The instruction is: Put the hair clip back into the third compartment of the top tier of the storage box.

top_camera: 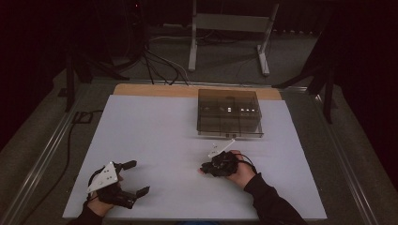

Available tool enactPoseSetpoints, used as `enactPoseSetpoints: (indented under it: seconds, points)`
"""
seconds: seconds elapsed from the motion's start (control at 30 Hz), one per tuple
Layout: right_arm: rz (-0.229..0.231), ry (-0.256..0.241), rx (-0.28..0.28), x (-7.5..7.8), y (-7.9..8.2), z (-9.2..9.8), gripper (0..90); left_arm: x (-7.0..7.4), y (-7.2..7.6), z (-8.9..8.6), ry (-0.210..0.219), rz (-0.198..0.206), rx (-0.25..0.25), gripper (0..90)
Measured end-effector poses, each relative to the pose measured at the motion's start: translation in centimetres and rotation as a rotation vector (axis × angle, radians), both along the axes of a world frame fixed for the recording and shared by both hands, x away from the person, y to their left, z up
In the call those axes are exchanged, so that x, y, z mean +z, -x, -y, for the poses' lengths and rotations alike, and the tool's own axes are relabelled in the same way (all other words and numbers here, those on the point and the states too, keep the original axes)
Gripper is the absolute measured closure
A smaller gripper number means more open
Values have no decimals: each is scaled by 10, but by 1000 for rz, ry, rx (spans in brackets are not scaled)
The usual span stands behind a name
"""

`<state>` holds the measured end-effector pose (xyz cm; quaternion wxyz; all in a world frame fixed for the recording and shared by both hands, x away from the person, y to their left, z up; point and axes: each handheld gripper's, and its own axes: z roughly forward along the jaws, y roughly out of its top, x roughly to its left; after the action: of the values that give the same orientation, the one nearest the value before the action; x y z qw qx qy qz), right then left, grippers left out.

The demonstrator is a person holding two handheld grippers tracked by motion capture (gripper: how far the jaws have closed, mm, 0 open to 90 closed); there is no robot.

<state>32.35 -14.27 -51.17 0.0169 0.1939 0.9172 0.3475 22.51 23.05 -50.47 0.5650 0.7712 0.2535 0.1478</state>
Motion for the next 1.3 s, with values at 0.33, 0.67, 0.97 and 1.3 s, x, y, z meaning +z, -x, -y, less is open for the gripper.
enactPoseSetpoints:
  seconds: [0.33,0.67,0.97,1.3]
  points:
    - [11,34,39,1,10,-1,858,-1,0,1,-3,-3,2,5]
    - [0,38,40,-2,9,-3,856,-2,-1,0,-2,-8,3,5]
    - [-11,28,32,4,6,0,864,-3,-2,0,-2,-10,5,5]
    - [-14,10,34,18,5,2,865,-2,-1,-2,-2,-10,9,5]
